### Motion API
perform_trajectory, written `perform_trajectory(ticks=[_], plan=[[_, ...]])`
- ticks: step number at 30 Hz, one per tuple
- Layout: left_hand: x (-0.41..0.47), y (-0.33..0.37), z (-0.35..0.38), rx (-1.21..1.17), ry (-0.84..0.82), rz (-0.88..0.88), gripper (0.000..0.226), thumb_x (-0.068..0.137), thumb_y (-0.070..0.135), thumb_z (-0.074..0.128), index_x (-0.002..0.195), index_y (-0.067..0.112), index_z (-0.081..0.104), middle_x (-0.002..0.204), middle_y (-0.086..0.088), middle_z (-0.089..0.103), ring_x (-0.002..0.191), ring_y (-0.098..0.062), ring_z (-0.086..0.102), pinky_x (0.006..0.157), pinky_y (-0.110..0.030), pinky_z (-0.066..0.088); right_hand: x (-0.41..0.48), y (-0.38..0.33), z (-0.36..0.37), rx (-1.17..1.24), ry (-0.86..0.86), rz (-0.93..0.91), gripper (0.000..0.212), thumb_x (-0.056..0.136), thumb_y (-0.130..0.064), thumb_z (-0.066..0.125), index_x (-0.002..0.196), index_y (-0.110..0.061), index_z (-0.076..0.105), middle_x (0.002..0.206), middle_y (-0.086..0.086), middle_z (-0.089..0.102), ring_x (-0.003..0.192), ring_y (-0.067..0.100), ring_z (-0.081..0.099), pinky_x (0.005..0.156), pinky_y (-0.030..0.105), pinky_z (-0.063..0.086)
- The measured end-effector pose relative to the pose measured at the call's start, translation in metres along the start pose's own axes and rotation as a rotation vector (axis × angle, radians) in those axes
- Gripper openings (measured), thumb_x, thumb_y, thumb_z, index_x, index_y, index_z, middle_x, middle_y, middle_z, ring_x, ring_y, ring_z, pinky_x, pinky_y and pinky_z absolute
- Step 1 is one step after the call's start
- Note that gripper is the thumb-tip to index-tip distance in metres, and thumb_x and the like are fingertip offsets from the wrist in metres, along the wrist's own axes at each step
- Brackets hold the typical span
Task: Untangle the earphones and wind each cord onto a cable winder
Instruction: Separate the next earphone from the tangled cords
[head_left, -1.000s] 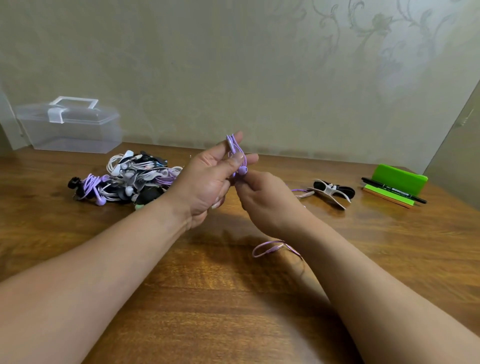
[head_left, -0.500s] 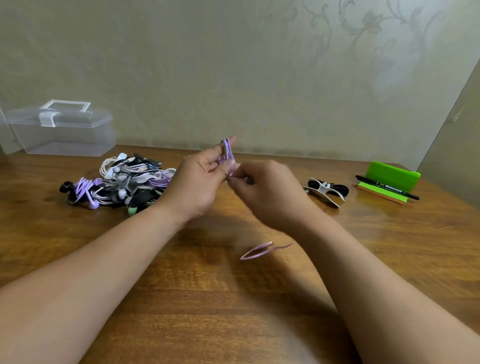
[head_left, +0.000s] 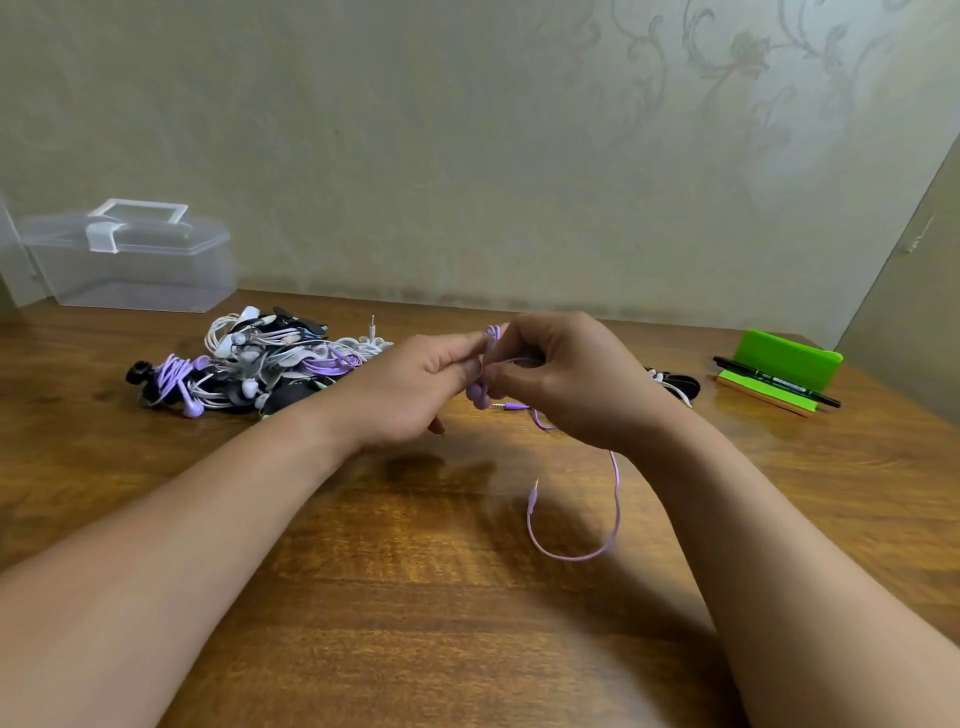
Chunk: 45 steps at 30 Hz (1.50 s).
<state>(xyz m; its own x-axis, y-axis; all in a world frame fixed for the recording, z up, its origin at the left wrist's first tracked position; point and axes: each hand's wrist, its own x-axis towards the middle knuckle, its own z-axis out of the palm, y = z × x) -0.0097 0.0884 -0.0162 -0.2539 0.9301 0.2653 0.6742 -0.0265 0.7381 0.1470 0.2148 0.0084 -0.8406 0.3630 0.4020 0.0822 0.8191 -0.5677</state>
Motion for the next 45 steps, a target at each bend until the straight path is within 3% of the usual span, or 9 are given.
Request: perform_trajectory(ticks=[8, 11, 17, 21, 26, 31, 35, 39, 45], plan=[[-0.003, 0.007, -0.002, -0.086, -0.079, 0.012, 0.018, 0.108, 0.019, 0.052, 0.111, 0.018, 0.069, 0.096, -0.005, 0.076, 0.095, -0.007, 0.068, 0.069, -0.033, 0.055, 0.004, 0.01, -0.012, 0.135, 0.074, 0.089, 0.01, 0.088, -0.024, 0.082, 0.085, -0.02, 0.073, 0.079, -0.001, 0.075, 0.071, 0.007, 0.064, 0.068, 0.033, 0.05], [-0.004, 0.004, 0.002, -0.098, -0.13, 0.004, 0.021, 0.103, 0.021, 0.063, 0.123, 0.027, 0.069, 0.1, 0.001, 0.079, 0.091, -0.008, 0.071, 0.071, -0.033, 0.055, 0.004, 0.012, -0.017, 0.265, 0.04, 0.035, 0.009, 0.091, -0.012, 0.079, 0.09, -0.008, 0.071, 0.08, 0.003, 0.077, 0.07, 0.006, 0.068, 0.064, 0.022, 0.049], [-0.008, 0.012, -0.003, -0.397, -0.342, -0.003, 0.047, 0.099, 0.011, 0.061, 0.143, 0.028, 0.057, 0.114, -0.009, 0.077, 0.094, -0.014, 0.065, 0.064, -0.03, 0.056, 0.006, 0.023, -0.017, 0.663, 0.009, 0.093, 0.011, 0.094, -0.017, 0.074, 0.088, -0.014, 0.066, 0.067, 0.005, 0.054, 0.057, 0.02, 0.04, 0.045, 0.017, 0.031], [-0.011, 0.02, -0.003, -0.634, -0.327, 0.021, 0.051, 0.093, 0.012, 0.059, 0.142, 0.025, 0.058, 0.109, -0.012, 0.077, 0.063, -0.004, 0.06, 0.052, -0.022, 0.053, 0.006, 0.03, -0.002, 0.957, -0.013, 0.205, 0.013, 0.094, -0.023, 0.065, 0.083, -0.017, 0.063, 0.059, -0.005, 0.036, 0.047, 0.006, 0.023, 0.039, 0.017, 0.021], [0.0, 0.011, -0.005, -0.746, -0.029, -0.007, 0.047, 0.097, 0.013, 0.061, 0.143, 0.025, 0.059, 0.122, -0.013, 0.068, 0.034, -0.001, 0.028, 0.054, -0.021, 0.053, 0.003, 0.02, 0.028, 0.611, -0.104, 0.2, 0.023, 0.112, -0.026, 0.047, 0.101, -0.015, 0.064, 0.062, -0.009, 0.047, 0.05, 0.006, 0.032, 0.046, 0.021, 0.025], [0.006, -0.001, -0.006, -0.354, 0.248, -0.033, 0.052, 0.103, 0.005, 0.057, 0.15, 0.024, 0.05, 0.106, -0.002, 0.079, 0.073, -0.005, 0.069, 0.053, -0.02, 0.052, 0.002, 0.007, 0.026, 0.084, -0.182, 0.169, 0.024, 0.108, -0.031, 0.053, 0.102, -0.021, 0.074, 0.066, -0.008, 0.058, 0.053, 0.005, 0.044, 0.053, 0.023, 0.035], [0.003, -0.006, -0.004, -0.136, 0.216, -0.041, 0.054, 0.101, 0.007, 0.059, 0.148, 0.032, 0.052, 0.106, 0.008, 0.079, 0.094, -0.003, 0.073, 0.06, -0.024, 0.053, 0.005, 0.008, 0.008, -0.178, -0.131, 0.134, 0.022, 0.103, -0.036, 0.06, 0.093, -0.026, 0.077, 0.066, -0.008, 0.064, 0.055, 0.008, 0.052, 0.053, 0.025, 0.038], [0.001, -0.004, -0.002, -0.073, 0.145, 0.003, 0.052, 0.099, -0.001, 0.058, 0.146, 0.019, 0.057, 0.127, 0.008, 0.071, 0.097, 0.017, 0.063, 0.075, -0.005, 0.046, 0.002, 0.009, -0.002, -0.056, -0.127, 0.099, 0.022, 0.099, -0.037, 0.069, 0.087, -0.021, 0.075, 0.058, -0.011, 0.055, 0.051, 0.005, 0.043, 0.053, 0.024, 0.033], [-0.004, 0.004, -0.005, -0.028, -0.156, 0.029, 0.02, 0.106, 0.016, 0.056, 0.124, 0.021, 0.063, 0.101, -0.004, 0.075, 0.089, -0.002, 0.066, 0.061, -0.029, 0.056, 0.001, 0.006, -0.012, 0.088, -0.037, 0.04, 0.017, 0.096, -0.032, 0.074, 0.085, -0.02, 0.075, 0.061, -0.006, 0.055, 0.056, 0.01, 0.042, 0.055, 0.029, 0.034]])
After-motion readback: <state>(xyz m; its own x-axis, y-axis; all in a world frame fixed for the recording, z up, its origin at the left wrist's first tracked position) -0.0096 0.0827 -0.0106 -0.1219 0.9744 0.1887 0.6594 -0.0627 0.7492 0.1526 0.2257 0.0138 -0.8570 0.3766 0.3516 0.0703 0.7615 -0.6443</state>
